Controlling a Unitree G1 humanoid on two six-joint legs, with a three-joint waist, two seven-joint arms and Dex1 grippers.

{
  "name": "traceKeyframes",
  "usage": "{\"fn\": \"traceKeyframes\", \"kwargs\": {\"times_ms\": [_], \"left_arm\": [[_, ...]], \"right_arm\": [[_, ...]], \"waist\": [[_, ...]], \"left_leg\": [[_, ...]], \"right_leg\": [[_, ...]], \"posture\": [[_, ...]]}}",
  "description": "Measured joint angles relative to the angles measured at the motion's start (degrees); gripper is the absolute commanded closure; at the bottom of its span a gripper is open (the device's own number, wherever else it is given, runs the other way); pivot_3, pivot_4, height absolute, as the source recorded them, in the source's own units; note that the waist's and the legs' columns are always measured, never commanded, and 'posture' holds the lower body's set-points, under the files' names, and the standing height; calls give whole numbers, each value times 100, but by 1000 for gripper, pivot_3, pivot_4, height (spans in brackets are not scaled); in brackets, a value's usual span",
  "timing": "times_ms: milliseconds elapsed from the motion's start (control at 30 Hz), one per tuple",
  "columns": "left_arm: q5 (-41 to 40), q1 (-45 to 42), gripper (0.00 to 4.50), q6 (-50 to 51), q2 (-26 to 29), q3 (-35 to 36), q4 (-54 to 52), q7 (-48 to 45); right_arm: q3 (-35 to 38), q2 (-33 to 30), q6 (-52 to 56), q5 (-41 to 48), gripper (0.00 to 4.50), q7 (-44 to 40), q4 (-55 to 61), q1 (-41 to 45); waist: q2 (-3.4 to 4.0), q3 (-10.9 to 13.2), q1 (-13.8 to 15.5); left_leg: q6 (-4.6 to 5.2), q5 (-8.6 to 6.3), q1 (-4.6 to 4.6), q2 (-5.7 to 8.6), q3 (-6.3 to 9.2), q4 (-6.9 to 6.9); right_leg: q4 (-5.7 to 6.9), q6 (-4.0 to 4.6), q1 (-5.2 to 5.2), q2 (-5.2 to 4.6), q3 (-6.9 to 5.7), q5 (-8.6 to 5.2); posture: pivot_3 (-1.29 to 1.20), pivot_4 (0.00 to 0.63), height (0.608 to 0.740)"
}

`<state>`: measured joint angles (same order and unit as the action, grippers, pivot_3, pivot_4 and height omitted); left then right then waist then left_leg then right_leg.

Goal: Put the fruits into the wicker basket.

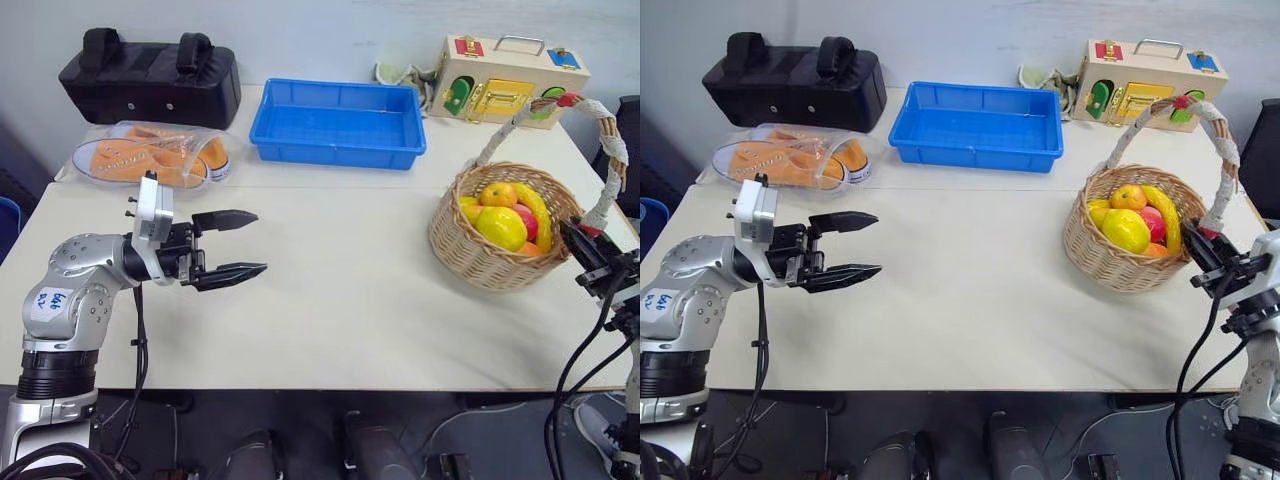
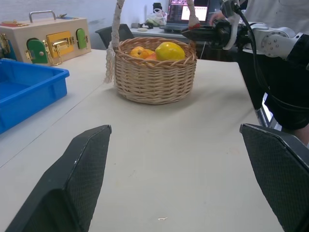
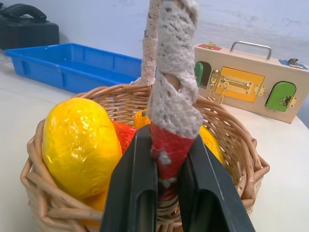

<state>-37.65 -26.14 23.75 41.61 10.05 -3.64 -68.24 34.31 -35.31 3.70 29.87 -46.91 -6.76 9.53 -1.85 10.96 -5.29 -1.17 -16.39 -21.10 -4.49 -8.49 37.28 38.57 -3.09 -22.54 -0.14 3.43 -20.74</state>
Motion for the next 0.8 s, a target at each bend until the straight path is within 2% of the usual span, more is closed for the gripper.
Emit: {"fn": "traceKeyframes", "kwargs": {"times_ms": [167, 300, 433, 567, 700, 800], "left_arm": [[45, 145, 0, -16, 89, 14, -2, -12], [93, 332, 0, -83, 181, 63, 0, -30], [553, 789, 0, -533, 443, 87, 239, -59], [1024, 1253, 0, -1197, 455, 135, 609, -8], [1041, 1978, 0, -1304, 461, 434, 217, 42], [1032, 2701, 0, -1453, 380, 807, -295, 235]], "right_arm": [[-2, 4, 276, 365, 1278, 12, 423, -313], [244, 3, 390, 571, 14, -11, 1119, -1147], [688, -117, 309, 591, 14, -304, 1342, -1989], [729, -559, 172, 569, 14, -925, 1360, -2221], [20, -917, -296, 391, 14, -2083, 1377, -2291], [-925, -802, -700, 197, 14, -2741, 1260, -1865]], "waist": [[1, 0, 54], [1, 0, 97], [4, -2, 93], [0, -2, 3], [-1, -2, 30], [-1, -1, 36]], "left_leg": [[1, 0, -3, 0, 2, -3], [1, -1, -6, 1, 10, -10], [8, -5, -4, 5, 4, -16], [16, -10, 2, 2, -4, -17], [15, -13, 1, -4, 5, -24], [18, -17, -4, -6, 5, -21]], "right_leg": [[-3, -1, 0, -1, -1, 0], [-16, -1, 4, -2, -5, -1], [-33, -1, 9, -7, -3, -1], [-36, 2, 10, -8, -1, 8], [-39, 2, 11, -6, -7, 7], [-47, 2, 12, -9, -9, 7]], "posture": [[0, 150, 740], [0, 150, 740], [0, 150, 740], [0, 150, 740], [0, 150, 740], [0, 150, 740]]}}
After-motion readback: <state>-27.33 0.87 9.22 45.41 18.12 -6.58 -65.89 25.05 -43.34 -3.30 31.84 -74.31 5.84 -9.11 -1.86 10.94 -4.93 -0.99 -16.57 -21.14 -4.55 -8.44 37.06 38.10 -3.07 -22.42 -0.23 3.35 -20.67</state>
